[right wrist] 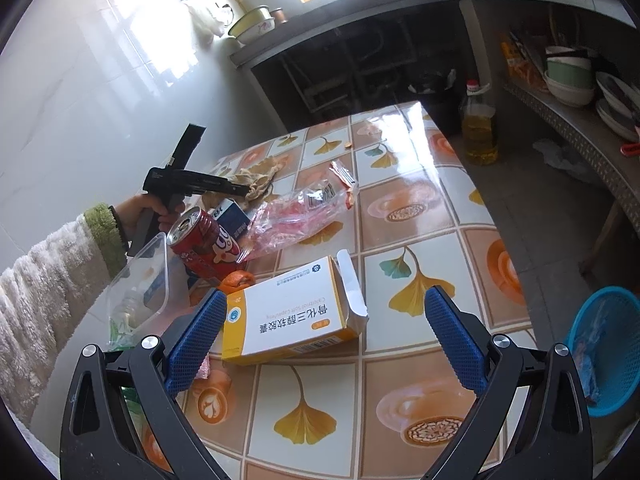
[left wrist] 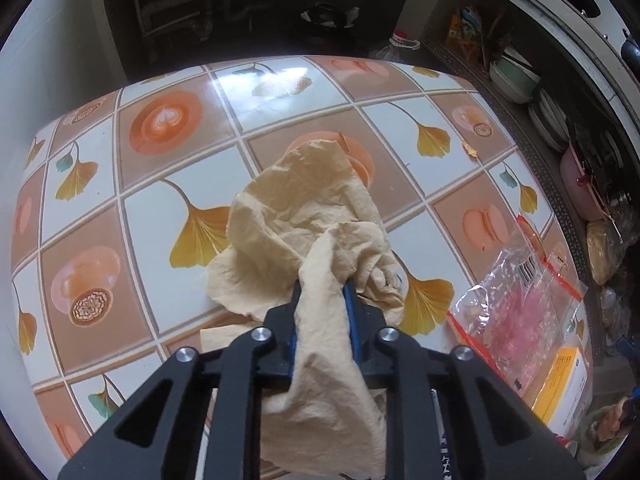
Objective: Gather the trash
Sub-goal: 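Grasp the tan crumpled paper with the left tool while the right tool grasps a clear wrapper, then carry the tan paper and clear wrapper to the blue wastebasket with both tools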
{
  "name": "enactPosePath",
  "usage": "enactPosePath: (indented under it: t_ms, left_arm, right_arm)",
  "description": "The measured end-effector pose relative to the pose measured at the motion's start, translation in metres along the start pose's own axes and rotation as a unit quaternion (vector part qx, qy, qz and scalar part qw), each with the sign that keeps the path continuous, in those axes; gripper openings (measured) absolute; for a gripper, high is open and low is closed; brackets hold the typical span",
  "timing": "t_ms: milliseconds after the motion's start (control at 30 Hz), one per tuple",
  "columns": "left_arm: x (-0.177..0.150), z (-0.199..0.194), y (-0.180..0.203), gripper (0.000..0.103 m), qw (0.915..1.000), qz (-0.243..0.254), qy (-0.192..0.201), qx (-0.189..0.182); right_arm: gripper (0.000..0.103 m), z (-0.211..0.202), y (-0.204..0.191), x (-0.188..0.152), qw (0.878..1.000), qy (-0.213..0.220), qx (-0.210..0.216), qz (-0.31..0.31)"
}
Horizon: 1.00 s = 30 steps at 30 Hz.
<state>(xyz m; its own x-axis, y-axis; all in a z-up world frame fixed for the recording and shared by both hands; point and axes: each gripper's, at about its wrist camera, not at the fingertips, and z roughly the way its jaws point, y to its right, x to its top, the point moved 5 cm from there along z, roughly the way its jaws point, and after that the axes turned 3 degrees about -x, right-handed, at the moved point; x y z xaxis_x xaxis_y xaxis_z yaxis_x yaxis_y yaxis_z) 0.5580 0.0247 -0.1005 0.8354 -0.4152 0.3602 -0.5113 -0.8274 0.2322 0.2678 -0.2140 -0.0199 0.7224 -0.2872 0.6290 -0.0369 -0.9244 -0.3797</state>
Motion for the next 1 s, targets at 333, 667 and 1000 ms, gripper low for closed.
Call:
enactPosePath:
  t_ms: [333, 667, 1000]
  left_arm:
    - [0.005, -0.046, -0.007, 0.006, 0.9944, -0.047, 0.095, -0.007]
    - [-0.011, -0.092, 0.006, 0.006, 0.9870, -0.049, 0.151, -0.029]
    - [-0.023, -0.120, 0.030, 0.006, 0.9810, -0.041, 0.181, -0.058]
  right_arm:
    - [0.095, 0.026, -0.038, 0.071, 0.996, -0.040, 0.017, -0.074]
    - [0.079, 0.147, 0.025, 0.086, 0.969, -0.211, 0.024, 0.126]
    - [0.012, 0.181, 0.031, 0.070, 0.950, -0.245, 0.049, 0.185]
